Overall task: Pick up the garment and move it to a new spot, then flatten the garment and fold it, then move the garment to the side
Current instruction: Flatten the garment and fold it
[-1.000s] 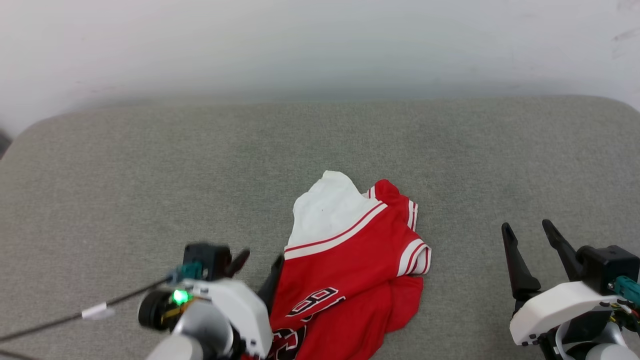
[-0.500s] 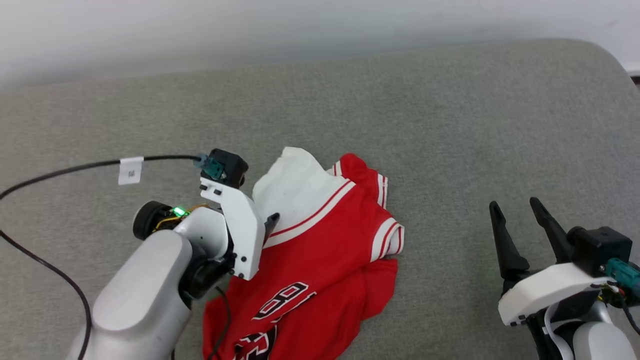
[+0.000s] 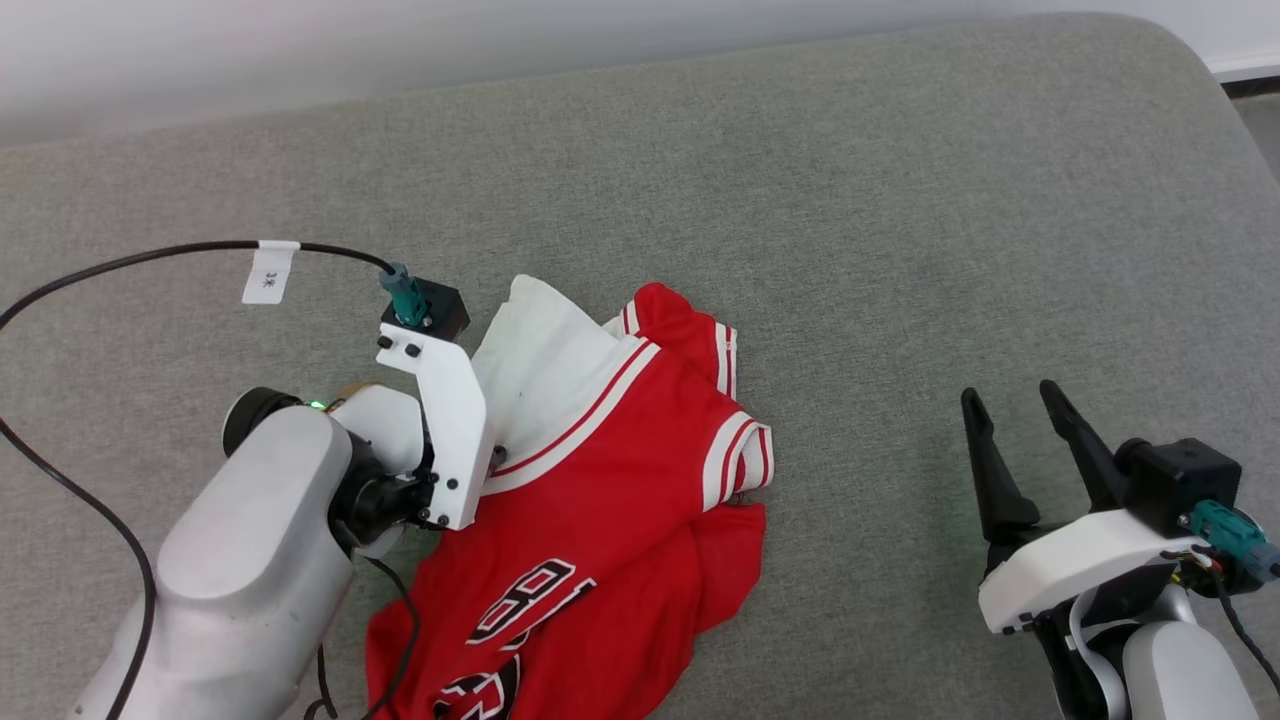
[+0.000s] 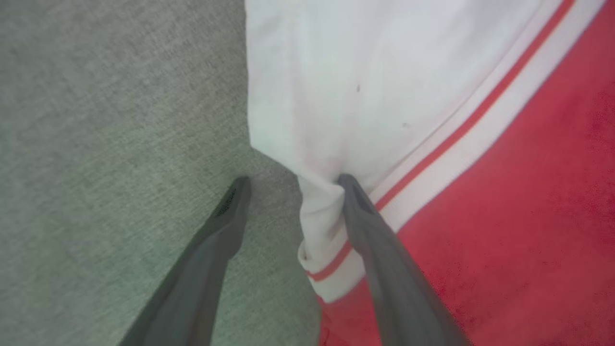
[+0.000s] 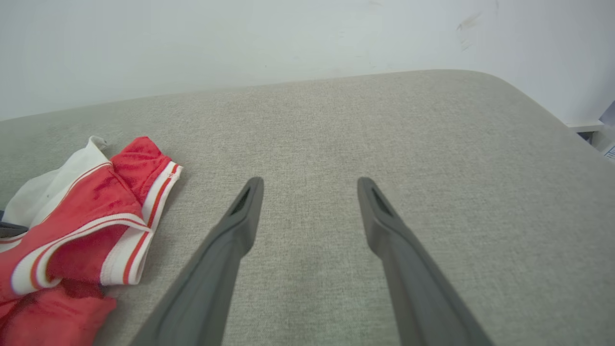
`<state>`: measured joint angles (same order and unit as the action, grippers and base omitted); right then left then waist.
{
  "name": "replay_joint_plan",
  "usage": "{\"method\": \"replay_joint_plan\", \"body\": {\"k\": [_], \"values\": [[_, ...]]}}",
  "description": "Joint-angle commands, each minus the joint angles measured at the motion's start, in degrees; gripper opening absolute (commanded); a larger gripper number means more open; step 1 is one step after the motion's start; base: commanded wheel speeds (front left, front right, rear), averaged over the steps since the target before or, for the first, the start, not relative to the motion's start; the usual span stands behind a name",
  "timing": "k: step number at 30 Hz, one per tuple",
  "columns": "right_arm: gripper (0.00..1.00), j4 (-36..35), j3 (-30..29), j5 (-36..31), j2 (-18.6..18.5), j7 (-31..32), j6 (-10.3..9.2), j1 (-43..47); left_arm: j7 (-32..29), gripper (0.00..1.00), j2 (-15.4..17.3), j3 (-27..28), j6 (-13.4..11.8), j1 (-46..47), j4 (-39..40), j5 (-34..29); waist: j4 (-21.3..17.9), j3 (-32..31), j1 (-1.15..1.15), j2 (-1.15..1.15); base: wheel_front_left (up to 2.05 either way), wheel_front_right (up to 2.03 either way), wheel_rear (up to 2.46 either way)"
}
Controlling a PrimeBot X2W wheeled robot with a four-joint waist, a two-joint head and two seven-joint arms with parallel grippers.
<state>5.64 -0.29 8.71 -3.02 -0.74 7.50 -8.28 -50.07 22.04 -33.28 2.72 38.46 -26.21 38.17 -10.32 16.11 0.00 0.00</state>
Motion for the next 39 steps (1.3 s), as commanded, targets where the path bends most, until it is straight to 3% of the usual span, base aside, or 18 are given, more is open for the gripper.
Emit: {"method": "replay_joint_plan", "body": {"k": [1, 6, 11, 16, 23, 24, 25, 29, 30, 31, 39], "values": [[1.00, 0.3, 0.1, 0.5, 0.2, -0.3, -0.02, -0.7, -0.8, 0.00, -0.5, -1.9, 0.1, -4.8, -2.9, 0.1, 0.1, -0.2, 0.00, 0.00, 0.00, 0.00, 0.00], [1.00, 0.8, -0.3, 0.0, 0.2, -0.3, -0.02, -0.5, 8.9, 0.00, -0.7, 0.0, -0.2, -3.0, 0.5, -1.9, 1.6, -1.6, 0.00, 0.00, 0.00, 0.00, 0.00], [1.00, 0.0, -1.4, -1.1, 0.0, 0.6, -0.02, 1.1, 19.6, 0.00, -0.8, 3.0, -2.5, -3.4, 5.0, -3.6, 4.5, -3.8, 0.00, 0.00, 0.00, 0.00, 0.00], [1.00, -1.5, -2.0, -1.6, -0.2, 1.8, -0.02, 1.9, 24.8, 0.00, 0.4, 7.1, -7.6, -7.0, 10.0, -3.3, 7.5, -5.0, 0.00, 0.00, 0.00, 0.00, 0.00], [1.00, -3.5, -2.3, -1.9, -0.2, 3.1, -0.02, 2.8, 26.5, 0.00, 3.0, 12.6, -15.9, -20.5, 16.4, -0.5, 9.1, -5.1, 0.00, 0.00, 0.00, 0.00, 0.00], [1.00, -3.7, -2.2, -1.9, -0.2, 3.3, -0.02, 3.0, 26.5, 0.00, 3.3, 13.2, -17.2, -22.9, 17.0, -0.3, 9.1, -5.2, 0.00, 0.00, 0.00, 0.00, 0.00], [1.00, -4.0, -2.3, -1.8, -0.4, 3.7, -0.02, 3.3, 27.2, 0.00, 3.5, 15.0, -20.5, -29.6, 18.7, 0.9, 9.1, -5.4, 0.00, 0.00, 0.00, 0.00, 0.00], [1.00, -4.2, -2.8, -1.6, -0.6, 4.2, -0.03, 4.1, 27.1, 0.00, 2.0, 15.3, -22.0, -37.2, 20.0, 3.1, 9.2, -6.6, 0.00, 0.00, 0.00, 0.00, 0.00], [1.00, -4.2, -2.9, -1.7, -0.6, 4.4, -0.02, 4.3, 27.4, 0.42, 1.6, 15.1, -22.0, -38.3, 20.1, 3.4, 9.3, -6.9, 0.00, 0.00, 0.00, 0.00, 0.00], [1.00, -4.4, -3.1, -1.7, -0.6, 4.6, -0.02, 4.6, 27.7, 1.00, 1.3, 14.8, -22.0, -39.1, 20.3, 3.3, 9.3, -7.2, 0.00, 0.00, 0.00, 0.00, 0.00], [1.00, -5.1, -3.1, -2.1, -1.1, 6.2, -0.02, 6.4, 40.2, 1.00, 1.0, 15.3, -20.9, -35.9, 22.1, -2.2, 9.4, -10.7, 0.00, 0.00, 0.00, 0.00, 0.00]]}}
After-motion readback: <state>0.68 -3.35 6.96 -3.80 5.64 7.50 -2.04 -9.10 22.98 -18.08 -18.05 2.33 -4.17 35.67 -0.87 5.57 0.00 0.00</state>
